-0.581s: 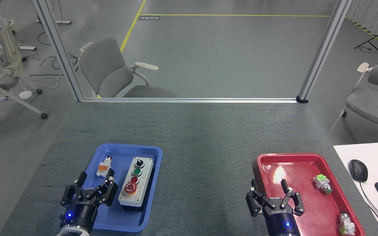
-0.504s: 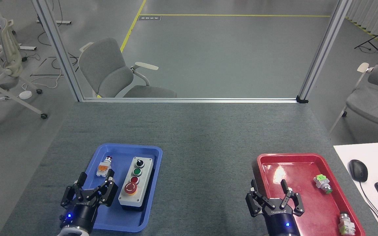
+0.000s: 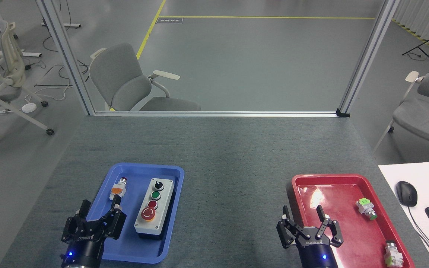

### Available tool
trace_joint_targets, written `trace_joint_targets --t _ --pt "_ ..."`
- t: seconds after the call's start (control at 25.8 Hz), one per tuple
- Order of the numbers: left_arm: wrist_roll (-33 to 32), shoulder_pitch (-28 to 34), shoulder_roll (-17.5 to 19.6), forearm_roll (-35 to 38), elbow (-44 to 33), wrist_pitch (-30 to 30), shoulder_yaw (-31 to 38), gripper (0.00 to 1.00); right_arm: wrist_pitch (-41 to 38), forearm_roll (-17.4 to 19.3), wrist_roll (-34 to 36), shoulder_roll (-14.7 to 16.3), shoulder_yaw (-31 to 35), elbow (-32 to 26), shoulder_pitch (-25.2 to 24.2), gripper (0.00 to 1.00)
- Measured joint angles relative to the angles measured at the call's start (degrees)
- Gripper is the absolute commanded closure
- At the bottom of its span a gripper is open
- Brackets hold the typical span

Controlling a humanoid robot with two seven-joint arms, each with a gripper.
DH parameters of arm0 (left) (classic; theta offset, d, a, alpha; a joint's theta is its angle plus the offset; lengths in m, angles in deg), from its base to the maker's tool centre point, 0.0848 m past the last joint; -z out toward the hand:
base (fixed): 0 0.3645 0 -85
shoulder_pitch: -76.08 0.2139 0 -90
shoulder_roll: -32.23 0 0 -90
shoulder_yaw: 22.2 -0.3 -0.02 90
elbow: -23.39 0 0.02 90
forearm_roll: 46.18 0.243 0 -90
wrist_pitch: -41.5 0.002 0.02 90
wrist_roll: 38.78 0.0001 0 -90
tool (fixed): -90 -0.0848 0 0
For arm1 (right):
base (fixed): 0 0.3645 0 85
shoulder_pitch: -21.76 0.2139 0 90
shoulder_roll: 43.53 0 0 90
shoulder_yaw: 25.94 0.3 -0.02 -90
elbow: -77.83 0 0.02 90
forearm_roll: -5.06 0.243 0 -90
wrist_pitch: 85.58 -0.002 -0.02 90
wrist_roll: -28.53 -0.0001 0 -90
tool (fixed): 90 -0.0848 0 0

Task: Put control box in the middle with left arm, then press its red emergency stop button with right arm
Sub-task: 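Lower the left gripper onto the grey control box in the blue tray, then close the left gripper around the grey control box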

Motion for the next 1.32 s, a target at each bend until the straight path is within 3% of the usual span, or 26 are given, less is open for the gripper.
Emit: trace_joint_targets --t 0.31,0.54,0.78,1.32 --pt "-1.0 3.9 1.8 1.5 -4.7 -2.9 0.0 0.04 0.3 0.1 0.1 0.1 -2.2 -2.4 -0.5 0.01" --pt "-5.9 7.2 1.6 10.5 -9.6 -1.4 -0.4 0.04 0.6 0.1 -0.2 0.9 -2.4 -3.8 -0.5 0.01" --pt "-6.8 7.6 1.3 16.4 -7.1 1.3 -4.4 0.03 4.2 -0.4 -0.4 1.6 -2.4 -3.8 -0.9 0.02" --pt "-9.9 6.8 0.0 17.1 -3.2 4.0 -11.2 0.02 8.9 -0.6 -0.6 0.1 -3.8 -3.7 -2.9 0.01"
